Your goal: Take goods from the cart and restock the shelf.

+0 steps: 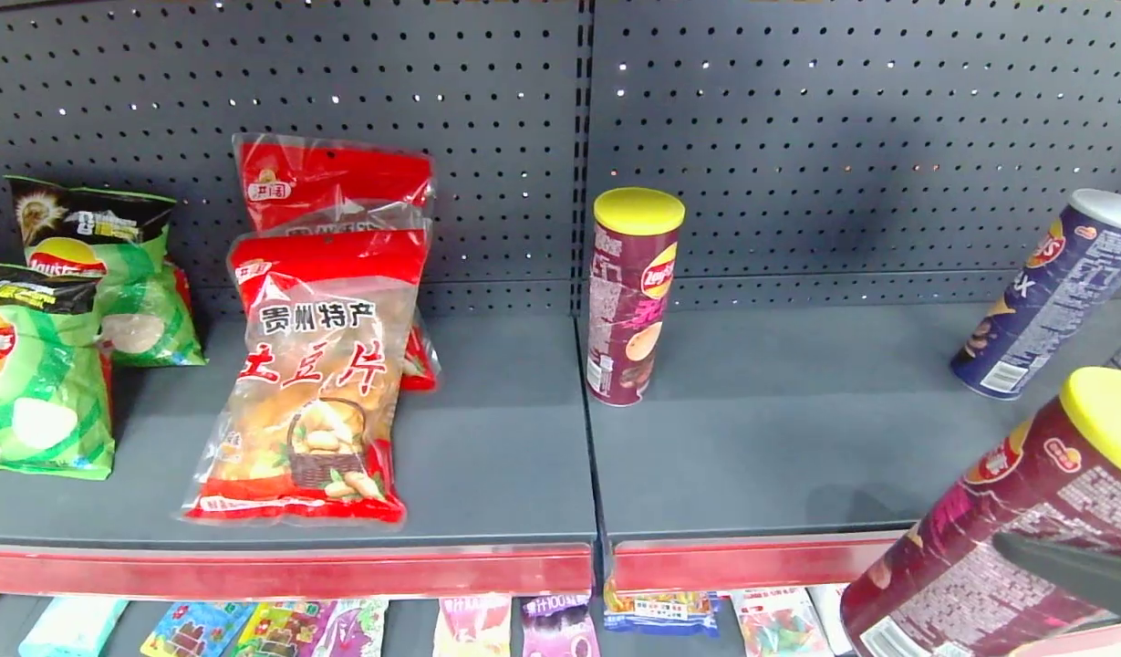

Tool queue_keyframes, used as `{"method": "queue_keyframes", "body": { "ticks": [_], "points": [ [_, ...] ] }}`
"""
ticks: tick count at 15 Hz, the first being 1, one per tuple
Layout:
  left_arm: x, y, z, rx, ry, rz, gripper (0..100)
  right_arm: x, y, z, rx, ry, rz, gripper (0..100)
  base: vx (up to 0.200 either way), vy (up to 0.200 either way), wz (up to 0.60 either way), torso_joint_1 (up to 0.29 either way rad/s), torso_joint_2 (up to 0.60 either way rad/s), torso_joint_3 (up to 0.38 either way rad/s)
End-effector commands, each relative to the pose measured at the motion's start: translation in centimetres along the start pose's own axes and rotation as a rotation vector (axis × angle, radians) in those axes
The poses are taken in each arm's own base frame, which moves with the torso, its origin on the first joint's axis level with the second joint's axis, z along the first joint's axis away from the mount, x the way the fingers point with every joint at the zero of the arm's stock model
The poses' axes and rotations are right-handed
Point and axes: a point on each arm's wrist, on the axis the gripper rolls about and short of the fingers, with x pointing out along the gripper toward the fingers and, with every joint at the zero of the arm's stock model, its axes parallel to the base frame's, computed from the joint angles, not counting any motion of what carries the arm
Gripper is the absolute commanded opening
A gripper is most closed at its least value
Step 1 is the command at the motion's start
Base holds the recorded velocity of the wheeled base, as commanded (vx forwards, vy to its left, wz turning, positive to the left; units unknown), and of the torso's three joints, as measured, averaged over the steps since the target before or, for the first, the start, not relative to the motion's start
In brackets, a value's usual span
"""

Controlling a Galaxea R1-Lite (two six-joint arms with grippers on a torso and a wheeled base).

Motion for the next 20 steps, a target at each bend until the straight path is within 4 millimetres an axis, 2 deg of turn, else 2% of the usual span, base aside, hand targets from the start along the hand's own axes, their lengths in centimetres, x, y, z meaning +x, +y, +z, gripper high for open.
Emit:
{"method": "queue_keyframes", "body": {
  "ticks": [1,4,6,7,10,11,12,13,15,17,18,20],
  "points": [
    [0.0,0.0,-0.1,0.002,-0.001,-0.006,100,0.1,0.0,-0.1,0.001,0.004,0.003,0,0.000,0.000,0.00,0.000,0.00,0.000],
    [0.4,-0.3,-0.1,0.016,0.009,-0.039,100,0.0,0.0,-0.1,0.001,0.004,0.003,0,0.000,0.000,0.00,0.000,0.00,0.000],
    [2.0,-0.4,1.5,0.005,-0.017,-0.195,100,0.0,0.0,-0.1,0.000,0.002,0.003,0,0.000,0.000,0.00,0.000,0.00,0.000],
    [3.9,-0.5,3.2,-0.029,-0.017,-0.294,100,0.0,0.0,0.2,-0.004,-0.006,0.001,0,0.000,0.000,0.00,0.000,0.00,0.000],
    [11.1,-1.3,7.4,-0.100,-0.078,-0.404,100,0.3,-0.3,0.8,-0.008,-0.012,-0.006,0,0.000,0.000,0.00,0.000,0.00,0.000],
    [12.5,-2.3,8.2,-0.117,-0.088,-0.465,100,0.4,-0.4,0.8,-0.006,-0.009,-0.007,0,0.000,0.000,0.00,0.000,0.00,0.000],
    [14.7,-4.7,10.2,-0.199,-0.088,-0.607,100,0.4,-0.4,0.9,-0.006,-0.009,-0.009,0,0.000,0.000,0.00,0.000,0.00,0.000],
    [16.1,-5.8,11.1,-0.239,-0.068,-0.644,100,0.4,-0.4,0.9,-0.007,-0.010,-0.010,0,0.000,0.000,0.00,0.000,0.00,0.000],
    [18.3,-7.7,11.5,-0.227,-0.046,-0.685,100,0.3,-0.4,1.0,-0.008,-0.012,-0.022,0,0.000,0.000,0.00,0.000,0.00,0.000],
    [19.2,-9.1,11.9,-0.221,-0.049,-0.714,100,0.3,-0.4,1.0,-0.008,-0.014,-0.030,0,0.000,0.000,0.00,0.000,0.00,0.000],
    [21.2,-10.4,12.1,-0.219,-0.039,-0.716,100,0.2,-0.4,1.0,-0.006,-0.014,-0.040,0,0.000,0.000,0.00,0.000,0.00,0.000],
    [23.0,-12.2,12.8,-0.214,-0.047,-0.738,100,0.3,-0.4,1.0,-0.003,-0.012,-0.043,0,0.000,0.000,0.00,0.000,0.00,0.000]
  ]
}}
